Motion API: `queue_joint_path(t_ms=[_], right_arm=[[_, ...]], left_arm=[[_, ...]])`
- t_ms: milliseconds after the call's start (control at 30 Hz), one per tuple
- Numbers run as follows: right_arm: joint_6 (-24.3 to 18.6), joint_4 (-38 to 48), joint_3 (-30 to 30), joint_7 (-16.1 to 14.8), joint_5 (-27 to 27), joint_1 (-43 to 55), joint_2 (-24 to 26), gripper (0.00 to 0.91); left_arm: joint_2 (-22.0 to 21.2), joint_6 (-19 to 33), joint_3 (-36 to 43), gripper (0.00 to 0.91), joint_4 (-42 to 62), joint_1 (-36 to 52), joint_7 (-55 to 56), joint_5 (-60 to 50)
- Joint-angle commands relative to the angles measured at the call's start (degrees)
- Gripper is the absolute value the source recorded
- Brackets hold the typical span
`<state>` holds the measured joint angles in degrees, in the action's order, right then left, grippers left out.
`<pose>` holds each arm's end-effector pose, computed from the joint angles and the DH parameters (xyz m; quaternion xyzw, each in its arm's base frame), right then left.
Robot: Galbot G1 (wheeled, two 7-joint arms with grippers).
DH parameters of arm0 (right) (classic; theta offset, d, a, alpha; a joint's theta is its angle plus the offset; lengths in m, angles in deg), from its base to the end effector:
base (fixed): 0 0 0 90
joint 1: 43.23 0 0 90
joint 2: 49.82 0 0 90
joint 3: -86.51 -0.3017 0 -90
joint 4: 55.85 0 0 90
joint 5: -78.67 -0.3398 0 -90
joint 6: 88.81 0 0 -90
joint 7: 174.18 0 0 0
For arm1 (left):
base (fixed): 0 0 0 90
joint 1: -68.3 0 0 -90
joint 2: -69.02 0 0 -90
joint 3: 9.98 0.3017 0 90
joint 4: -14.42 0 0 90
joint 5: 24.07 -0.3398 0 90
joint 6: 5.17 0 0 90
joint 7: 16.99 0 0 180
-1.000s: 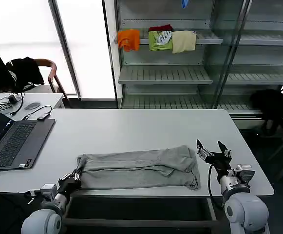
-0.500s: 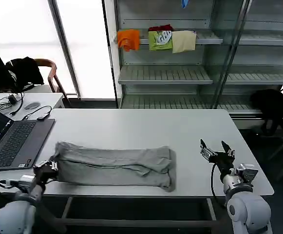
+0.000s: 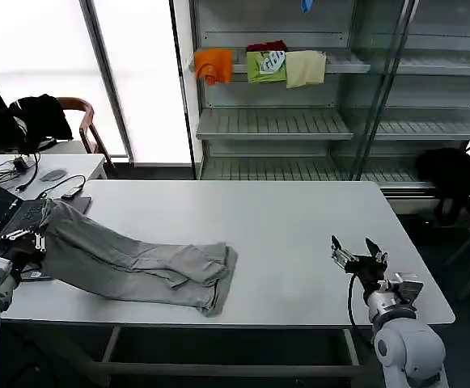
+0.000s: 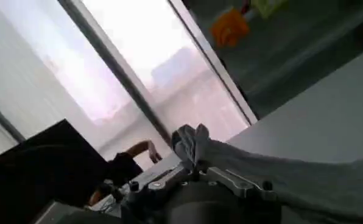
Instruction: Fold and organize the clothes.
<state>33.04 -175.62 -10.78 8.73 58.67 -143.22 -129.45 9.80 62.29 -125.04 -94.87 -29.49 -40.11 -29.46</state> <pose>0.2666 -0.0608 -0.1729 -0.0052 -0.9933 -0.0595 0.0991 0.2752 0.2137 -0.1318 0.0241 -0.9502 -0.2947 0.0981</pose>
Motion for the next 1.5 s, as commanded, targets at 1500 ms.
queue_joint_path(t_ms=[1500], right_arm=[[-1.08, 0.84, 0.96, -0.36, 1.65, -2.52, -1.77, 0.907]], left_arm=[[-21.48, -10.67, 40.91, 0.01, -0.19, 0.9, 11.84, -3.64]])
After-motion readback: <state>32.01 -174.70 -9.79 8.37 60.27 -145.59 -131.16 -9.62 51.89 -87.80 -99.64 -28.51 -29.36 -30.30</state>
